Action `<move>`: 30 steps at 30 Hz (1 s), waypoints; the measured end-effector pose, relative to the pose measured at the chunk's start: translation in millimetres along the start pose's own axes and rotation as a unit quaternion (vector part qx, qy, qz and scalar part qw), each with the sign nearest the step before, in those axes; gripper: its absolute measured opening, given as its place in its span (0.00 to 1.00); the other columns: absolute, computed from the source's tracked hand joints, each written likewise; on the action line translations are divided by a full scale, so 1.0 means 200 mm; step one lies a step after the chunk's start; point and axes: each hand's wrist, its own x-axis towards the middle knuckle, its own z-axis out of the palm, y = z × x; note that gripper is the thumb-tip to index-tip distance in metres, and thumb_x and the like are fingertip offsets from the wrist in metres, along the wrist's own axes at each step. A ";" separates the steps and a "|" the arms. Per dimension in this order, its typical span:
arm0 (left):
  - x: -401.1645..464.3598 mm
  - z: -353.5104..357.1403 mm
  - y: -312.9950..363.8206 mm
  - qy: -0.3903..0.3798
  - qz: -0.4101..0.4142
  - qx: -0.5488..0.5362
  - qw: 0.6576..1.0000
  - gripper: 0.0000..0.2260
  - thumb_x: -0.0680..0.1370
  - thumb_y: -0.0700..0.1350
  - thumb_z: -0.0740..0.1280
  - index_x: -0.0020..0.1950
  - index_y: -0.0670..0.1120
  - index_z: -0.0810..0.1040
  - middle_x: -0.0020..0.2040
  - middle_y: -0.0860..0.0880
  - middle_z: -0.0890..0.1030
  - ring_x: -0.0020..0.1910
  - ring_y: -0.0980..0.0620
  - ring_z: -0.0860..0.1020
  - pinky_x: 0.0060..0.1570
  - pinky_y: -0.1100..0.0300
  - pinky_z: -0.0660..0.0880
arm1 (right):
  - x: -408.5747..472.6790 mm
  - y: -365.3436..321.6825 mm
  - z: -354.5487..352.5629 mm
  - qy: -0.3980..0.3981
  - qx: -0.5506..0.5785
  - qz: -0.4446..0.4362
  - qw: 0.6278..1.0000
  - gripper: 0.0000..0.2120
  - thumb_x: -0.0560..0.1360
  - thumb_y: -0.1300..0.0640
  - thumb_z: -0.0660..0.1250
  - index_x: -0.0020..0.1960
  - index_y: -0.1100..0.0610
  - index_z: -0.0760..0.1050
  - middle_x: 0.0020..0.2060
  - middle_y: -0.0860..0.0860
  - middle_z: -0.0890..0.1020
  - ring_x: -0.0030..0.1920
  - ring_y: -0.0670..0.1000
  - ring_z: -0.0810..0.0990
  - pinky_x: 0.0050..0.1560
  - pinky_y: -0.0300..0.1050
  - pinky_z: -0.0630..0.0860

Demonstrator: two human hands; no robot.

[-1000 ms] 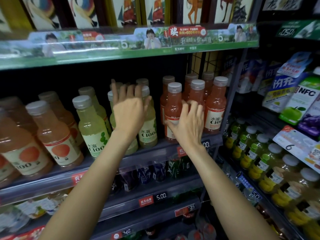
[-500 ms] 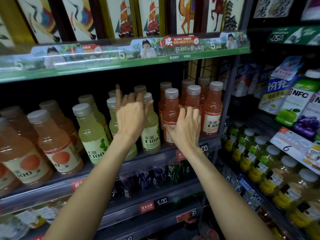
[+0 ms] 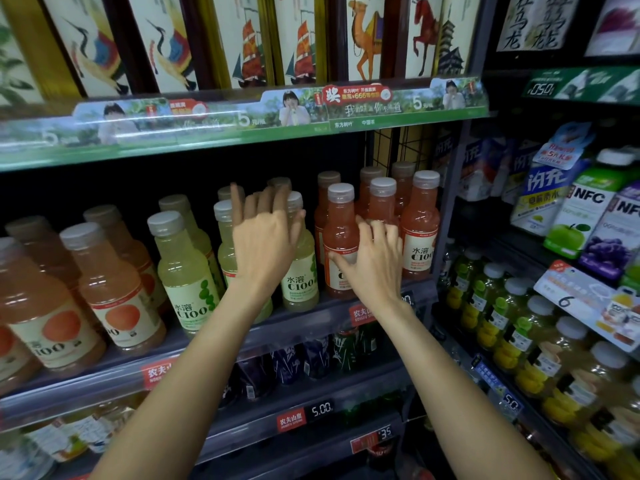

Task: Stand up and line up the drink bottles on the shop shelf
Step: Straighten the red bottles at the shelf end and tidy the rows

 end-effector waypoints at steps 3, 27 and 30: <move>-0.08 -0.04 0.07 0.063 0.029 -0.129 0.989 0.17 0.80 0.46 0.61 0.66 0.40 0.73 0.61 0.42 0.77 0.61 0.43 0.74 0.68 0.48 0.64 | -0.02 0.04 -0.05 0.006 0.106 0.010 0.994 0.26 0.74 0.47 0.68 0.67 0.59 0.70 0.58 0.53 0.76 0.59 0.53 0.71 0.59 0.43 0.66; -0.26 0.48 0.46 -0.097 -0.307 -0.575 0.752 0.47 0.64 0.63 0.76 0.75 0.62 0.52 0.76 0.47 0.62 0.73 0.51 0.65 0.70 0.45 0.64 | -0.21 0.36 -0.09 0.019 0.137 0.049 0.989 0.16 0.74 0.55 0.62 0.61 0.55 0.73 0.56 0.50 0.75 0.58 0.51 0.70 0.59 0.36 0.60; -0.25 0.48 0.45 -0.091 -0.296 -0.569 0.762 0.47 0.63 0.62 0.77 0.74 0.62 0.54 0.75 0.48 0.63 0.72 0.53 0.66 0.70 0.46 0.65 | -0.21 0.36 -0.06 0.017 0.137 0.061 0.989 0.18 0.73 0.55 0.64 0.63 0.55 0.72 0.58 0.52 0.74 0.59 0.51 0.69 0.61 0.42 0.64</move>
